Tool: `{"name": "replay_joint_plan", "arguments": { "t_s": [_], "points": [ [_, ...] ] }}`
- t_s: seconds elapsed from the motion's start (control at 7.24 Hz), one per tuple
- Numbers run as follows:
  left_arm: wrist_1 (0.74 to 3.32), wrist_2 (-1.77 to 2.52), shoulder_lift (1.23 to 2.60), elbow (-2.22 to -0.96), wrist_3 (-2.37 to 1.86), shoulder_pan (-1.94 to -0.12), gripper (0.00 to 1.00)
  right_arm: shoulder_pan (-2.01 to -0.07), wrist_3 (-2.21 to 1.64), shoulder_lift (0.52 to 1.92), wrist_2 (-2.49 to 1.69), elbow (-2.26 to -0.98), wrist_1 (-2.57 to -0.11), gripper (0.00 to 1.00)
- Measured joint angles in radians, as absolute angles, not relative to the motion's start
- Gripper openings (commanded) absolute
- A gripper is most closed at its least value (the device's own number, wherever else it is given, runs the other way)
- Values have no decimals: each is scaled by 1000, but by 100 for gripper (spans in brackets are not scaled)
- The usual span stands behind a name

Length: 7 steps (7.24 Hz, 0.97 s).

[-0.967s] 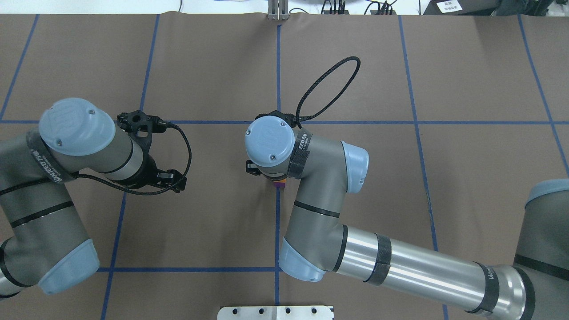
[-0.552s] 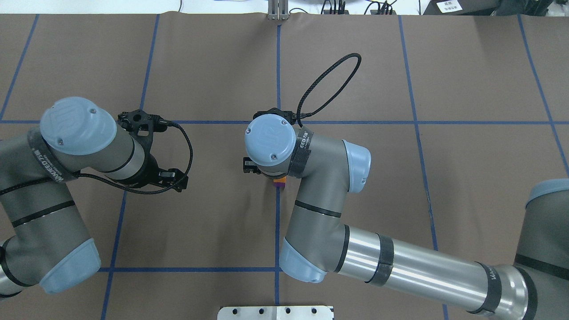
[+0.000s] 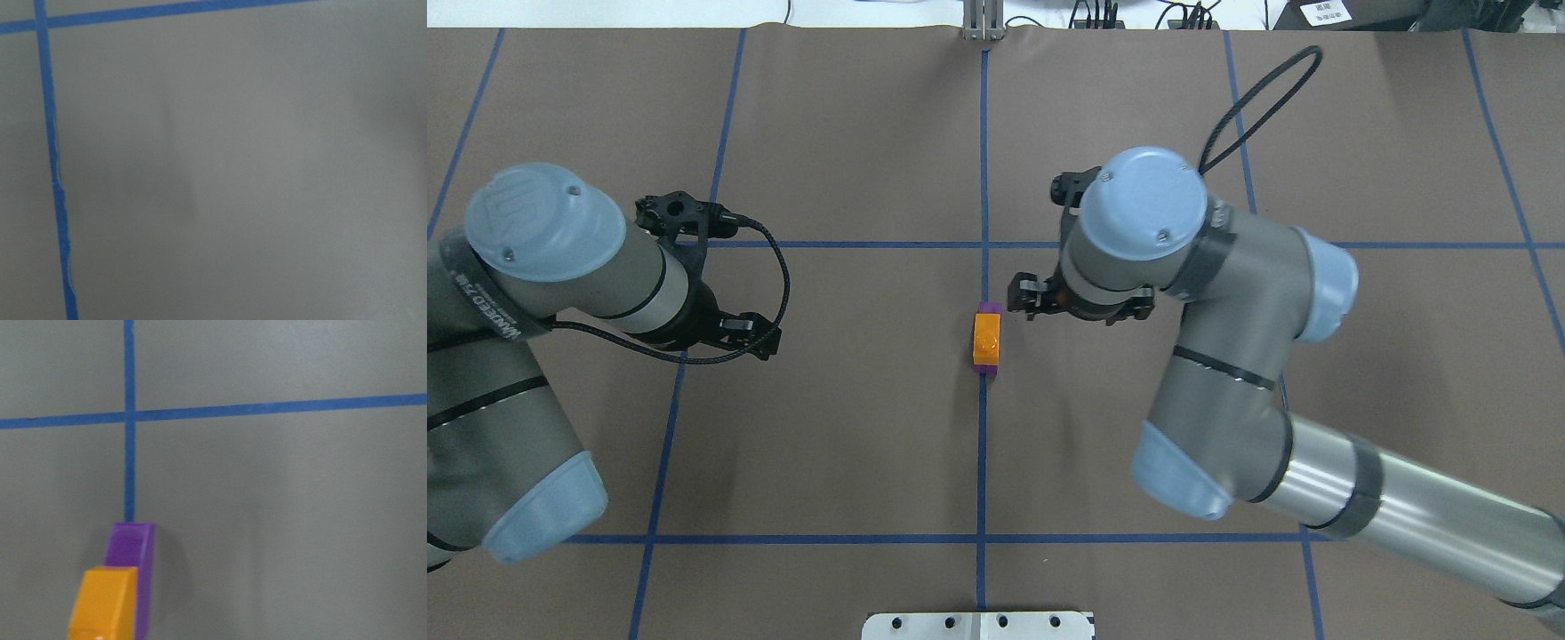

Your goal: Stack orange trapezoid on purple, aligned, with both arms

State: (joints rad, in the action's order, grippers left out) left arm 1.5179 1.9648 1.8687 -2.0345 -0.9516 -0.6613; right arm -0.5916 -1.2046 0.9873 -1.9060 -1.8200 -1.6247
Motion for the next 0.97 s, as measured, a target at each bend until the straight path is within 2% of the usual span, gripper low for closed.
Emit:
{"name": "replay_joint_plan", "arguments": {
  "t_s": [0.41, 0.69, 0.97],
  "points": [
    [1523, 2061, 1749, -2045, -680, -849, 100, -857, -785, 1320, -2106, -1944, -1615, 100],
    [1525, 2151, 1654, -2014, -420, -1032, 100, -1064, -465, 1480, -2191, -1940, -1620, 100],
    [1524, 2247, 1581, -1911, -156, -1215, 100, -1252, -207, 1597, -2234, -1900, -1627, 100]
  ]
}}
